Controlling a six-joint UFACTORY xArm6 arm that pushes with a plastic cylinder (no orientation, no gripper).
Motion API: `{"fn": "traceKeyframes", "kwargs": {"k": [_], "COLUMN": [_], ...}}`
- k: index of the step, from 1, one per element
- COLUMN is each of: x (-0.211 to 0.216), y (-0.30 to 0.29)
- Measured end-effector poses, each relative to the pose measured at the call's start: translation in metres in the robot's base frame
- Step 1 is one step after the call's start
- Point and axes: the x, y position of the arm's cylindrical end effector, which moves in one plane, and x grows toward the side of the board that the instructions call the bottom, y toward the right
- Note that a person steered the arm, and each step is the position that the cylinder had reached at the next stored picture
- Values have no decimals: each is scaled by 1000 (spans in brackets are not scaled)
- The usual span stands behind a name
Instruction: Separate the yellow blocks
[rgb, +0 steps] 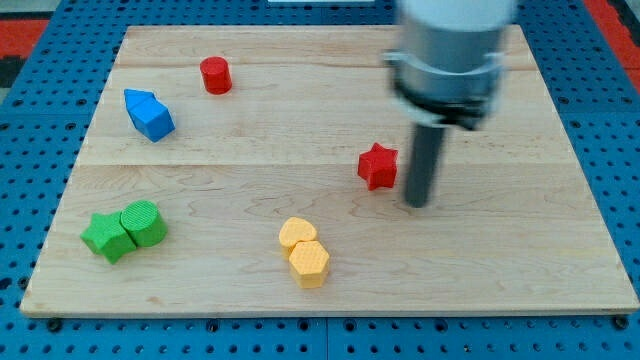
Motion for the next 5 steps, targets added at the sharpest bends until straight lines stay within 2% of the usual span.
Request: {"fn": "traceKeyframes", "kwargs": {"k": [1, 2, 3, 4, 5], "x": [-35, -19, -20, 0, 78], "y": [7, -126, -169, -34, -28]}}
